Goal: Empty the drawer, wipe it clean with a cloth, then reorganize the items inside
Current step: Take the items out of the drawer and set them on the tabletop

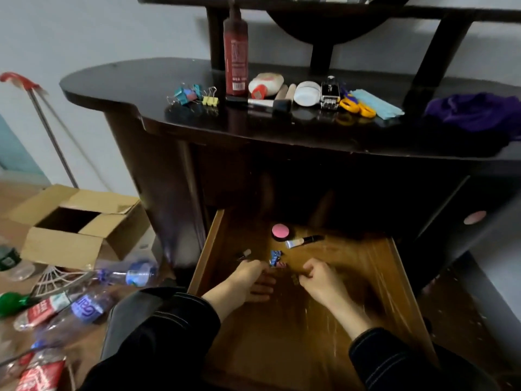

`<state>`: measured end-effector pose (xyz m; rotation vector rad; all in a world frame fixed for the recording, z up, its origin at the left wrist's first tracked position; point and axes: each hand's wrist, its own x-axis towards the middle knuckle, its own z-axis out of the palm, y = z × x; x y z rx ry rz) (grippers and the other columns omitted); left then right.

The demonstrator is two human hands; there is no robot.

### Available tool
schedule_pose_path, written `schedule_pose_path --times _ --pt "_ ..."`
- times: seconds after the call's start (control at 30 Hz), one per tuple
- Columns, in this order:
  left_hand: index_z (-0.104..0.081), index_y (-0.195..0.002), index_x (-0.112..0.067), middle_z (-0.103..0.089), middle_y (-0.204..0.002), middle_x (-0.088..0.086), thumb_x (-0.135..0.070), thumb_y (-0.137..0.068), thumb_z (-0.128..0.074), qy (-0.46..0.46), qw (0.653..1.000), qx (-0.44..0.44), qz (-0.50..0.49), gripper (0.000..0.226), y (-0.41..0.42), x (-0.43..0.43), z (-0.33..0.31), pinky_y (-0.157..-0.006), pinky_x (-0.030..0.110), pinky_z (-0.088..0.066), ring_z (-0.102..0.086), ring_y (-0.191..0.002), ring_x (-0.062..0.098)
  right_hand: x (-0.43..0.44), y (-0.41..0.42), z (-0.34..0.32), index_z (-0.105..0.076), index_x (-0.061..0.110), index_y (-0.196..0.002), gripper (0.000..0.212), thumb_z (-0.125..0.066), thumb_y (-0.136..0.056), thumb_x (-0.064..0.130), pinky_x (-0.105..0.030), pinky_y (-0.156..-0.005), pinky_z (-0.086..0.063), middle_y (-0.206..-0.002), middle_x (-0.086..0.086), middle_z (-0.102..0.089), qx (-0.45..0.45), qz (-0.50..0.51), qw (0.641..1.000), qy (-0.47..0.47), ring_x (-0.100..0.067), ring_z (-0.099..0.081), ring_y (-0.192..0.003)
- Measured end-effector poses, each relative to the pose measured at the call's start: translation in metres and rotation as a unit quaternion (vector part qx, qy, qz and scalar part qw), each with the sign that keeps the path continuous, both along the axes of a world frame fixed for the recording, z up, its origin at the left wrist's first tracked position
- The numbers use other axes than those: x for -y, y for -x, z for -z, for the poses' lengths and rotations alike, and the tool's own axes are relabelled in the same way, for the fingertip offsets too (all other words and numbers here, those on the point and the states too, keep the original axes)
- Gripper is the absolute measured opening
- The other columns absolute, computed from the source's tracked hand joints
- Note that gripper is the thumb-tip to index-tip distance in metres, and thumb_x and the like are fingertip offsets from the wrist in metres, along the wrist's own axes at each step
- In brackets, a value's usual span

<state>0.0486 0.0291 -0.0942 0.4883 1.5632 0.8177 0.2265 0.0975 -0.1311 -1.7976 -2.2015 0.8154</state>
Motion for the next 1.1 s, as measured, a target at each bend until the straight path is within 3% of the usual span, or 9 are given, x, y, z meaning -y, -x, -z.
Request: schedule_pose_path --times 0.13,0.37,0.5,0.6,0.67,0.77,0.87,0.97,1.1 --pt "-0.061 -0.118 -0.007 -0.07 -0.102 0.015 -0.024 -0.097 -0.058 0.018 0.999 -0.005 0.035 0.027 -0.008 -0.005 0.01 -0.066 0.035 -0.059 -0.069 -0.088 0.029 -0.008 0.004 0.007 -0.065 0.02 -0.1 0.011 -0.066 -0.093 0.012 -0.035 -0.069 -0.062 -0.088 0.003 -0.067 -0.023 -0.005 0.999 0.038 -0.013 -0.068 -0.074" --pt "-0.06 -0.119 0.002 -0.066 -0.11 0.025 -0.027 -0.104 -0.045 0.07 0.993 0.096 -0.003 0.036 -0.01 -0.003 0.018 -0.073 0.042 -0.059 -0.068 -0.093 0.037 -0.008 0.007 0.002 -0.068 0.019 -0.088 0.016 -0.067 -0.086 0.003 -0.028 -0.059 -0.06 -0.077 -0.002 -0.071 -0.113 -0.016 0.989 0.099 -0.015 -0.071 -0.063" --pt "-0.055 -0.12 -0.003 -0.062 -0.113 0.025 -0.037 -0.105 -0.037 0.076 0.977 0.189 -0.056 0.041 -0.007 -0.008 0.021 -0.074 0.045 -0.059 -0.067 -0.096 0.04 0.0 0.017 -0.015 -0.073 0.02 -0.087 0.011 -0.074 -0.083 0.01 -0.02 -0.048 -0.048 -0.072 -0.002 -0.072 -0.231 -0.061 0.962 0.129 -0.009 -0.064 -0.057" --pt "-0.054 -0.124 -0.008 -0.065 -0.101 0.022 -0.041 -0.105 -0.033 0.077 0.96 0.259 -0.071 0.044 -0.006 -0.012 0.026 -0.065 0.041 -0.059 -0.068 -0.078 0.037 0.009 0.028 -0.018 -0.072 0.015 -0.089 0.013 -0.072 -0.082 0.004 -0.018 -0.044 -0.043 -0.07 -0.009 -0.07 -0.253 -0.098 0.949 0.161 -0.008 -0.06 -0.051" --pt "-0.058 -0.117 -0.006 -0.067 -0.09 0.019 -0.039 -0.105 -0.035 0.067 0.963 0.252 -0.074 0.043 -0.007 -0.013 0.026 -0.057 0.035 -0.057 -0.067 -0.068 0.032 0.011 0.03 -0.018 -0.072 0.016 -0.09 0.012 -0.068 -0.085 0.006 -0.017 -0.045 -0.043 -0.073 -0.011 -0.071 -0.242 -0.112 0.951 0.158 -0.007 -0.06 -0.052" --pt "-0.063 -0.101 -0.004 -0.058 -0.083 0.013 -0.034 -0.102 -0.042 0.066 0.981 0.177 -0.053 0.037 -0.004 -0.012 0.028 -0.047 0.023 -0.045 -0.055 -0.061 0.02 0.005 0.024 -0.013 -0.071 0.025 -0.088 0.008 -0.066 -0.093 0.02 -0.018 -0.048 -0.045 -0.077 0.002 -0.072 -0.24 -0.057 0.965 0.095 -0.005 -0.062 -0.056" --pt "-0.064 -0.087 -0.006 -0.049 -0.065 0.003 -0.03 -0.1 -0.046 0.069 0.988 0.129 -0.043 0.032 0.0 -0.012 0.026 -0.038 0.017 -0.029 -0.041 -0.049 0.012 -0.004 0.02 -0.005 -0.068 0.03 -0.098 0.008 -0.064 -0.095 0.023 -0.023 -0.061 -0.053 -0.097 0.013 -0.069 -0.171 0.004 0.985 -0.003 -0.007 -0.067 -0.081" --pt "-0.062 -0.086 -0.007 -0.045 -0.06 0.0 -0.024 -0.098 -0.049 0.062 0.99 0.121 -0.04 0.025 0.0 -0.01 0.022 -0.036 0.017 -0.024 -0.037 -0.043 0.009 -0.012 0.026 0.006 -0.06 0.031 -0.128 0.036 -0.065 -0.094 0.02 -0.022 -0.069 -0.051 -0.126 0.011 -0.058 -0.064 -0.055 0.995 -0.044 -0.012 -0.062 -0.107" --pt "-0.061 -0.086 -0.007 -0.045 -0.062 0.001 -0.02 -0.098 -0.049 0.06 0.989 0.13 -0.032 0.022 -0.001 -0.007 0.02 -0.037 0.017 -0.028 -0.039 -0.046 0.009 -0.018 0.036 0.019 -0.055 0.031 -0.136 0.052 -0.061 -0.092 0.004 -0.022 -0.063 -0.049 -0.133 0.009 -0.046 0.043 -0.163 0.982 -0.09 -0.018 -0.062 -0.102"
